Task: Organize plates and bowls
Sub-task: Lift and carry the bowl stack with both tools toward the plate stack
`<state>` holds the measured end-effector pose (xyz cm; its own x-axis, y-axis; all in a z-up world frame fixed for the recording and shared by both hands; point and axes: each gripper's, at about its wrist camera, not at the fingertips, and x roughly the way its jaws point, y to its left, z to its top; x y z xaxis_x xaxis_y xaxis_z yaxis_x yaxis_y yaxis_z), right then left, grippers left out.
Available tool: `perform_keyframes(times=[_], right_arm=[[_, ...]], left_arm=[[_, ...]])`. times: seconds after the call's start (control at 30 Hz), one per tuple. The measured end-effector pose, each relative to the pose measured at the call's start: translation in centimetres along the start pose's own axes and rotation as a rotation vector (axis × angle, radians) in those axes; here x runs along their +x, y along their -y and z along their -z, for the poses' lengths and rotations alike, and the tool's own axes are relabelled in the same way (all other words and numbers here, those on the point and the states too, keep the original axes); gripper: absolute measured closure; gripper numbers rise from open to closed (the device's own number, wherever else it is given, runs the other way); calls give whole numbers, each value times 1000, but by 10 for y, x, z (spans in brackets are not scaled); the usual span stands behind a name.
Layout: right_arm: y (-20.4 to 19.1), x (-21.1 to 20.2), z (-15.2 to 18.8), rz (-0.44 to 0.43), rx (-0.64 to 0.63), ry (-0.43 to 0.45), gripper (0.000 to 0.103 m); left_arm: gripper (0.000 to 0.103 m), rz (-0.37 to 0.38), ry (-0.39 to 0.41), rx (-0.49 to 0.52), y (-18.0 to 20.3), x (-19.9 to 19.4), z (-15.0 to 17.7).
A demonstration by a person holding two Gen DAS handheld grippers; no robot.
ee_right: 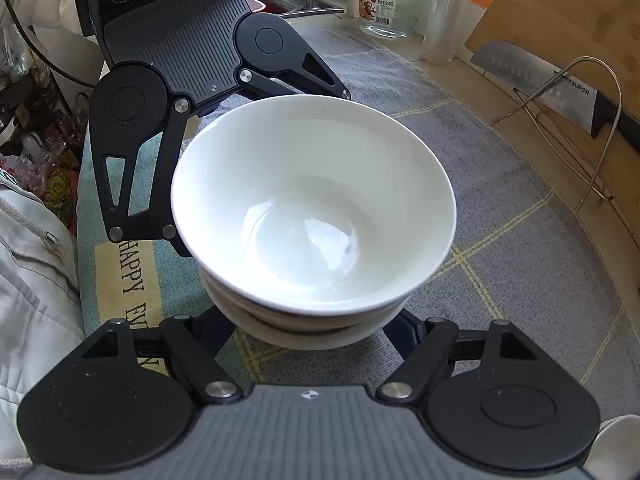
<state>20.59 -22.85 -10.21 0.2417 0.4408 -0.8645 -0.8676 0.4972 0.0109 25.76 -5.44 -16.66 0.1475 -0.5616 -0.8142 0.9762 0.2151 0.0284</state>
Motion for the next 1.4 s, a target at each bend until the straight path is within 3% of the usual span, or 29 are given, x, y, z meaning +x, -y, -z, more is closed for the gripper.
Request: perform_keyframes(times=[0.6,1.4], right_arm=[[0,3,-4,-4,-22,4,17],[-3,-4,-7,17,-30,0,16]], left_arm=[[19,25,-8,-4,-4,-2,1],[19,4,-8,5,0,-5,-3]])
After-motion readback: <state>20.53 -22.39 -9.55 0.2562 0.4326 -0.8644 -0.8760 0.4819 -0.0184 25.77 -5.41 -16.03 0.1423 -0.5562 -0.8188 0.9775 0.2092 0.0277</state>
